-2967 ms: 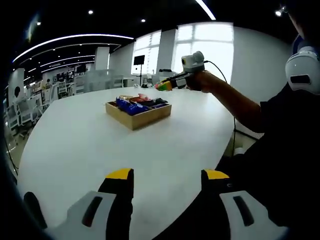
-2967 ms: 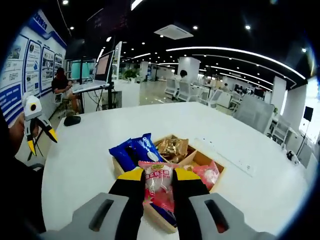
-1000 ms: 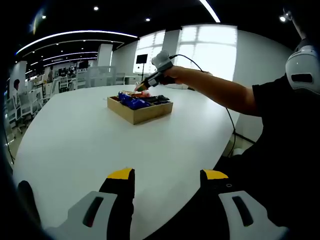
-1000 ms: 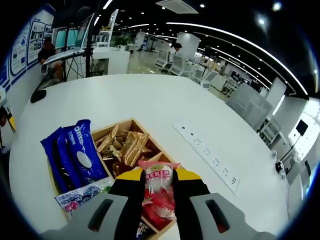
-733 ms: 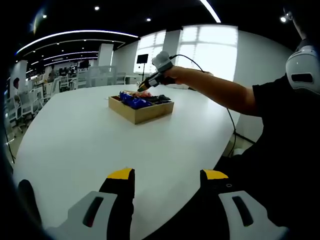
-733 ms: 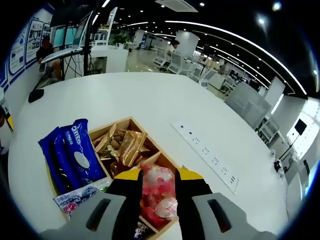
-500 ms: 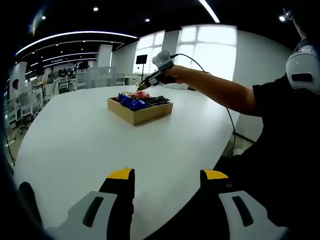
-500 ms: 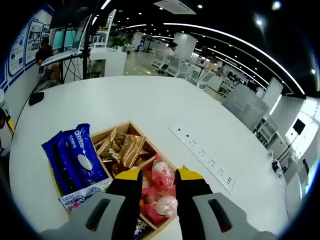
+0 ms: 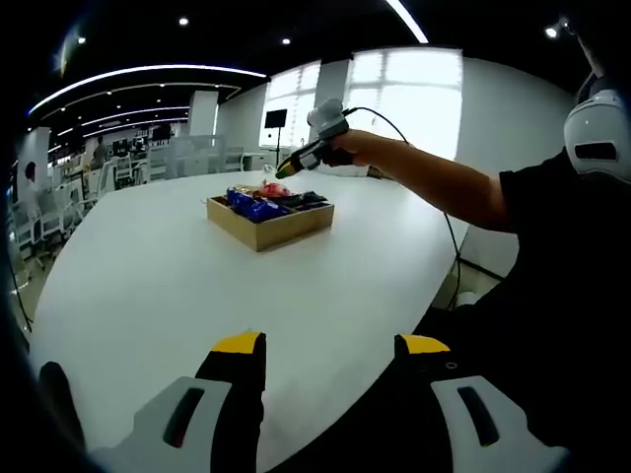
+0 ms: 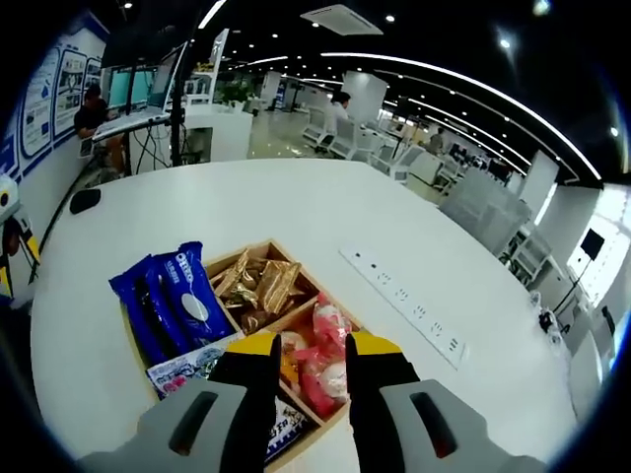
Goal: Pick up the scattered marshmallows, QQ candies, Oreo cookies, and mixed nuts on the table and sort them into separate containers
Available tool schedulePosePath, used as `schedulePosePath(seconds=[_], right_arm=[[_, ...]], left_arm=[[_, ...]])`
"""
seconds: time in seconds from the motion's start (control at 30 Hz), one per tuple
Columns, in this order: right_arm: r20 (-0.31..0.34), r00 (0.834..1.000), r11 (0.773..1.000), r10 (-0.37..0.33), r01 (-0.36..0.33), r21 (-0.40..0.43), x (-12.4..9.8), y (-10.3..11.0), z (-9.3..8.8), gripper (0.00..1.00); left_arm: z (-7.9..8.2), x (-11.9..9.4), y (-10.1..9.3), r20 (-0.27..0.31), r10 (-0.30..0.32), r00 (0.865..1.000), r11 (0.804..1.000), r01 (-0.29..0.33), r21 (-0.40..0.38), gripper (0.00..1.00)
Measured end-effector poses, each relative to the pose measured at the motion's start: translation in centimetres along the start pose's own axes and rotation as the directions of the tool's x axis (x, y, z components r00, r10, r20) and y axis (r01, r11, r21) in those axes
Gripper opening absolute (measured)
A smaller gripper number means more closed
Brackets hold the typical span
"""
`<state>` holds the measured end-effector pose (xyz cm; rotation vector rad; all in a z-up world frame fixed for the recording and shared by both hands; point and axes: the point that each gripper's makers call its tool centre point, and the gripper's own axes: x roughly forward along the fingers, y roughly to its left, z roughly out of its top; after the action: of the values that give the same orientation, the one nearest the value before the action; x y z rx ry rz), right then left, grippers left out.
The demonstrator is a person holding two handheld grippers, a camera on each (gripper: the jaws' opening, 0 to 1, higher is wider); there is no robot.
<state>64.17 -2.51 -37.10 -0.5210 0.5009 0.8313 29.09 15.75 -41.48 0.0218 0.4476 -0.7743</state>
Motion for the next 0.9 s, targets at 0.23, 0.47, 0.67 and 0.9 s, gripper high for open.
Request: schedulePosePath(seconds=[0.23, 0.47, 0.67, 0.9], right_arm=[[0.069, 0.998, 1.0, 0.008, -0.009, 0.013, -3.6, 1.4, -0.2, 0.25], [0.116, 0.993, 1.0, 0.019, -0.02, 0.009, -5.1, 1.0, -0.2, 0.26], [0.143, 0.989, 1.0, 0.023, -0.023, -0.003, -6.9, 2.8, -0.5, 0.27], [0.182, 0.983, 1.0, 0.023, -0.021, -0.013, -9.3, 3.2, -0.5, 0.29]], left_arm=[[0.1, 0.1, -0.1, -0.004, 0.004, 1.0, 1.0, -0.004, 0.003, 0.58], [0.5, 0.3, -0.1, -0.013, 0.006, 1.0, 1.0, -0.006, 0.011, 0.58], [0.8, 0.4, -0.2, -0.017, 0.01, 1.0, 1.0, -0.01, 0.016, 0.59], [1.1, 0.4, -0.2, -0.024, 0.016, 1.0, 1.0, -0.016, 0.022, 0.59]])
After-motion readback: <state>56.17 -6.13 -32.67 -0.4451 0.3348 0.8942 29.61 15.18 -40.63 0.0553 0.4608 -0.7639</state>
